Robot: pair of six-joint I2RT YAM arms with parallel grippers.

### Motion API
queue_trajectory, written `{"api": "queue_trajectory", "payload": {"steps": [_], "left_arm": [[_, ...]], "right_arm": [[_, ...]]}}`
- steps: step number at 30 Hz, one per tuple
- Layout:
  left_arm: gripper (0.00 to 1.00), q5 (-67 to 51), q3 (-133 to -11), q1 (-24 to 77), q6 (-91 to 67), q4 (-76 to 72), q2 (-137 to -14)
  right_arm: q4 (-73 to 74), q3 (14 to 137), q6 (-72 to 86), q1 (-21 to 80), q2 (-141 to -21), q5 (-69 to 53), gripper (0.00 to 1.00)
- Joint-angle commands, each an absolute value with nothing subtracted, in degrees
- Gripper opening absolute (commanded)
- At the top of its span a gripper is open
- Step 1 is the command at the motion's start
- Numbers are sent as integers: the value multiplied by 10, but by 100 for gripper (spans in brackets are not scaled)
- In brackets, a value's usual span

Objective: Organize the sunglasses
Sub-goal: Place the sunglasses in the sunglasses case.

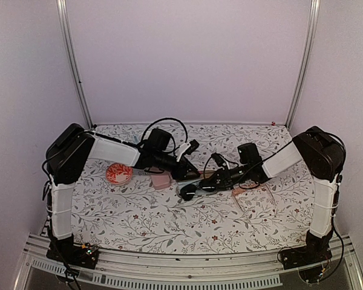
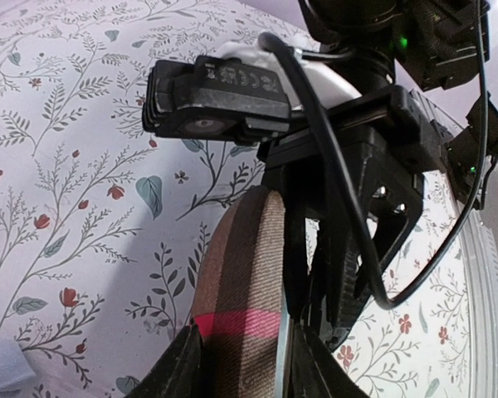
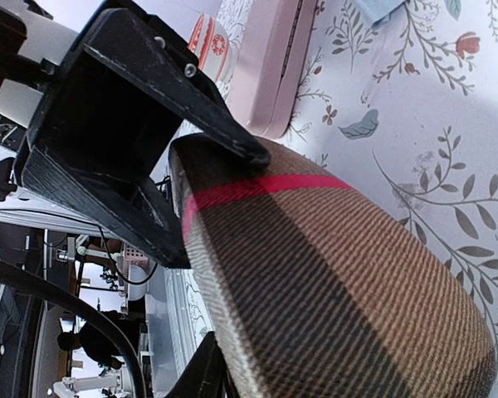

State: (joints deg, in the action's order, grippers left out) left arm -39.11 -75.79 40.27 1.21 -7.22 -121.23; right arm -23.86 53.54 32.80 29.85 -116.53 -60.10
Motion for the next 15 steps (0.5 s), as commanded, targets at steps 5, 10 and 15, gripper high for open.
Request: {"api": "queue_trajectory", "payload": {"steps": [5, 10, 15], "left_arm": [[38, -388, -744, 399, 5, -88, -1209], [38, -387, -744, 400, 4, -90, -1207], [38, -385, -743, 400, 5, -90, -1205]], "right_arm": [[-360, 506, 405, 302, -1142, -615, 24], [-378, 500, 418, 302, -1143, -607, 24], [-392, 500, 434, 303, -1143, -595, 24]]}}
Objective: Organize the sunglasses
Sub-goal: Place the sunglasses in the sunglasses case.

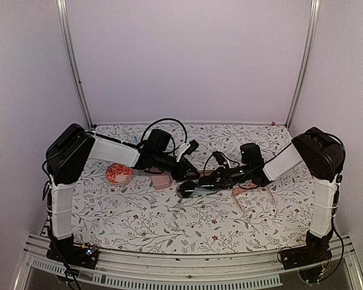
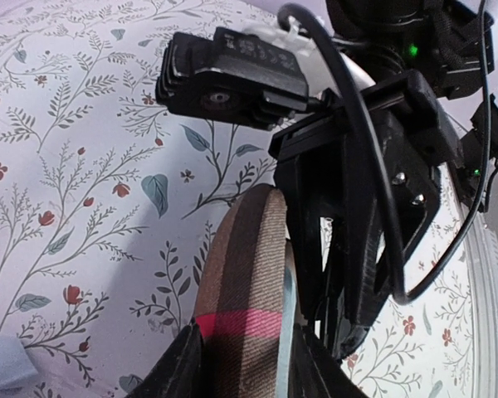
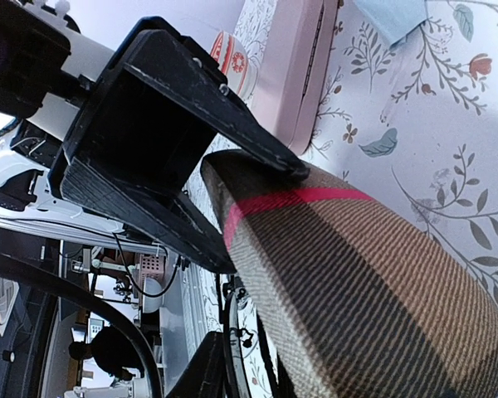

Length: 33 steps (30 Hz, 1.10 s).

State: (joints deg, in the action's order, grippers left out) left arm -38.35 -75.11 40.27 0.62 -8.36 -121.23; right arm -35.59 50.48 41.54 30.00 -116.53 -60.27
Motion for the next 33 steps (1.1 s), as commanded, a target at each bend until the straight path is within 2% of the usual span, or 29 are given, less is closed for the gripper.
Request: {"api": "queue_trajectory", "payload": {"steps": [1, 11, 33], "left_arm": [[38, -385, -742, 400, 5, -90, -1205], [38, -385, -736, 399, 4, -92, -1200], [38, -369, -717, 401, -23, -120, -1191]], "right_arm": [[-392, 501, 434, 302, -1143, -592, 24], [-399, 490, 441, 303, -1140, -558, 24], [-529, 424, 554, 326, -1125, -469, 24]]}}
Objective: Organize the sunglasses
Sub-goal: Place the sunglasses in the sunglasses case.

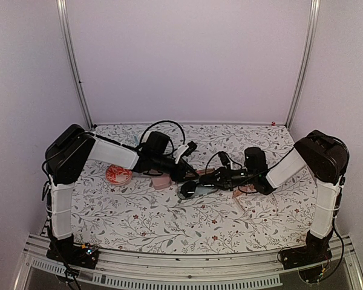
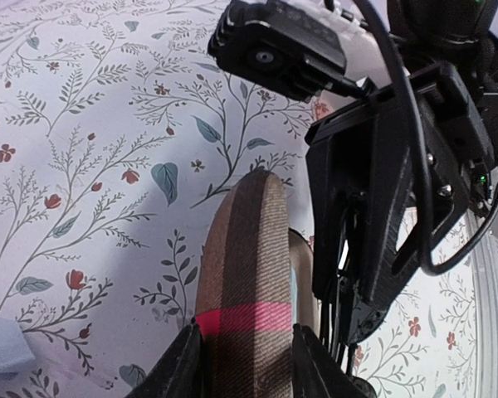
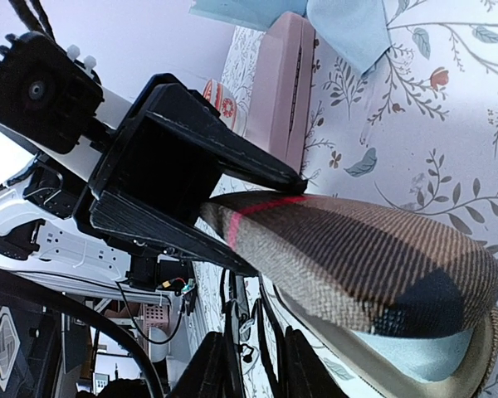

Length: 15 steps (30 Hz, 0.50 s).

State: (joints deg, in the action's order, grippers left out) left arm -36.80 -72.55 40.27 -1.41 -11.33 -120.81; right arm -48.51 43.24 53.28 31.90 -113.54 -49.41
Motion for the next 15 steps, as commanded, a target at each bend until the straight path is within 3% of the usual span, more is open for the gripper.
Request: {"api": "queue_trajectory", "payload": {"steps": [1, 15], "left_arm": [[38, -367, -717, 401, -24, -121, -1190], [39, -366, -715, 401, -45, -137, -1188]], "right_arm": [[-529, 422, 555, 328, -1125, -463, 24], [-561, 394, 580, 332, -1129, -418, 25]]}}
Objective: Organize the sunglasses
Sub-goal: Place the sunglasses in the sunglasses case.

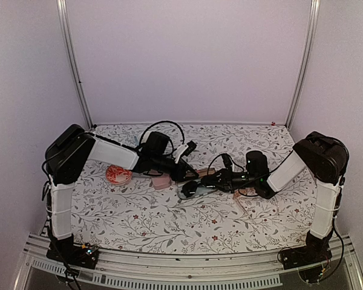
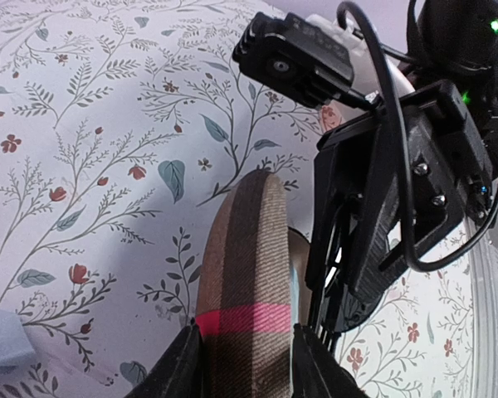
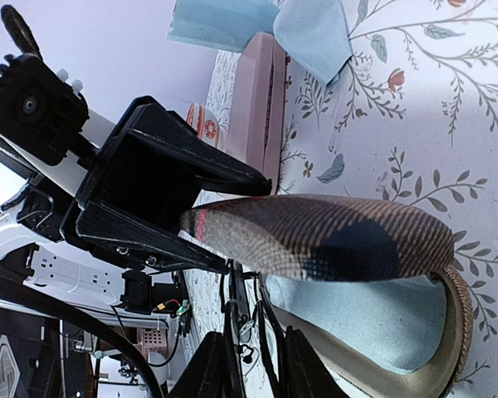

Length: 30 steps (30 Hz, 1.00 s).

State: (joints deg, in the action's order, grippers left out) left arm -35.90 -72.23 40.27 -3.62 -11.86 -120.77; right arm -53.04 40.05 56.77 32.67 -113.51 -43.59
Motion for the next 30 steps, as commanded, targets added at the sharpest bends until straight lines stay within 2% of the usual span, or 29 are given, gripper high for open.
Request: {"api": "queue_trajectory", "payload": {"steps": [1, 30], "left_arm": [[39, -367, -714, 401, -45, -137, -1188], [38, -386, -697, 401, -60, -168, -1186]], "right_arm": [[-560, 394, 582, 332, -1129, -416, 25], [-558, 399, 601, 354, -1146, -353, 25]]}}
